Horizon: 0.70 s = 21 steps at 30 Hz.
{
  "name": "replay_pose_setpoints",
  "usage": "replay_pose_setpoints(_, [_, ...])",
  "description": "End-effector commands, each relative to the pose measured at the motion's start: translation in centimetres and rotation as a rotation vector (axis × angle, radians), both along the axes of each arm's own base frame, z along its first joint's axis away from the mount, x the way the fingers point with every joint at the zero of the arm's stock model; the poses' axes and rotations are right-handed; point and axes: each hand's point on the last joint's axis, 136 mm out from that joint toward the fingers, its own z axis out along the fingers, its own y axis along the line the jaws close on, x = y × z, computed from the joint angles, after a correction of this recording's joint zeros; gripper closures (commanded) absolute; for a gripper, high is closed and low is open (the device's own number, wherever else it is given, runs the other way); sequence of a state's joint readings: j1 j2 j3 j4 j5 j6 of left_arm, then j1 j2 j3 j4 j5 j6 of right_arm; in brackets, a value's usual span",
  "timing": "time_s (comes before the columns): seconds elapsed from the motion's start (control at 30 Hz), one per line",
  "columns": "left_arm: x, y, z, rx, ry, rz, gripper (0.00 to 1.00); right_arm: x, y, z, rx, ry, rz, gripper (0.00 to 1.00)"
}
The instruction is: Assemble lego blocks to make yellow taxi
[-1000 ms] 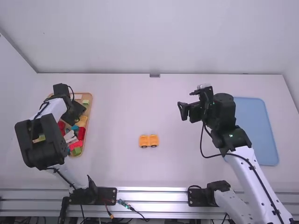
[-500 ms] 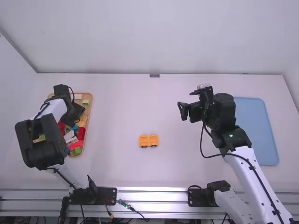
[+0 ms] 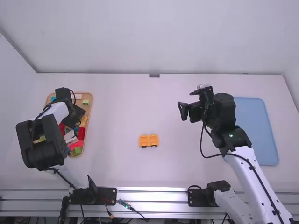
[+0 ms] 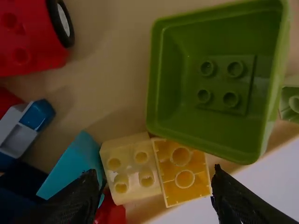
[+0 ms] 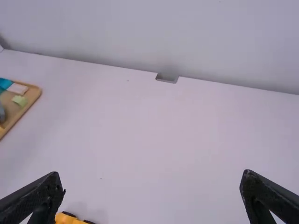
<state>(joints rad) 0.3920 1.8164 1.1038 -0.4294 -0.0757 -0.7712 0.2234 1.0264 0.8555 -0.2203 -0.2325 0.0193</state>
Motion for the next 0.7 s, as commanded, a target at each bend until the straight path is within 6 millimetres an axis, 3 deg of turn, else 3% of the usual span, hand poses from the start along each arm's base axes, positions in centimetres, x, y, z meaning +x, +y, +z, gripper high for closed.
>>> replay_pose_setpoints(0.0, [-1.8, -0.8, -1.4, -0.036, 0.060, 0.027, 0.37, 0.2, 0.0, 1.6, 0.007, -0.037, 0.000, 0.00])
replay_pose_setpoints(0.3, [-3.4, 0.1, -0.5, 0.003, 0.133, 0.114, 0.36, 0.4, -0.4, 1.5, -0.005, -0.040, -0.023, 0.00])
replay_pose_setpoints(0.5, [-1.3, 0.5, 1.8, 0.002, 0.064, 0.103, 0.34, 0.4, -0.4, 1.5, -0.005, -0.038, -0.024, 0.00])
replay_pose_setpoints(0.67, [0.7, -0.6, 2.2, -0.053, -0.009, 0.004, 0.35, 0.4, -0.4, 1.5, -0.006, -0.036, -0.024, 0.00])
